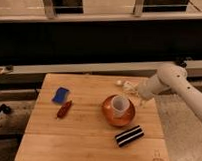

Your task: Place the ceramic cup in the ceramic bowl

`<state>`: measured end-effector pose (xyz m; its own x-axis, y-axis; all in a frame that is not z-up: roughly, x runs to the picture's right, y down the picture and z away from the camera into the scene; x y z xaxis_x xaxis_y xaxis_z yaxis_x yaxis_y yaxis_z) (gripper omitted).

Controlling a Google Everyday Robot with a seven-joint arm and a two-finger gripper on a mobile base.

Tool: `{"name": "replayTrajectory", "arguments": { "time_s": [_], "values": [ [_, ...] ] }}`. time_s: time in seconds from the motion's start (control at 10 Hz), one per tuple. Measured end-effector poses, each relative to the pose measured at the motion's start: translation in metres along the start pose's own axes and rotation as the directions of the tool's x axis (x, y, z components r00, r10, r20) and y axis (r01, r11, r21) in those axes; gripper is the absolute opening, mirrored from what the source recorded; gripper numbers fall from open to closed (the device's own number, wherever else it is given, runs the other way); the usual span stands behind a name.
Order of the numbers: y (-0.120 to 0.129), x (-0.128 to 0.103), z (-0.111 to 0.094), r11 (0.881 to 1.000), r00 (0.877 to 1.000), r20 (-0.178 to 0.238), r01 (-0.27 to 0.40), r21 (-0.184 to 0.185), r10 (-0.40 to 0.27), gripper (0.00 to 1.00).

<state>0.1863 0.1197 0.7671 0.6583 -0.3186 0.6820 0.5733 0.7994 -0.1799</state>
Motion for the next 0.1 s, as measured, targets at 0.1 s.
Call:
{"name": "replayTrajectory", "arguments": {
  "time_s": [0.1],
  "values": [
    [-0.0001,0.0001,0.0002,1.0,1.0,0.001,0.0,0.001,0.0,0.8]
  ]
}}
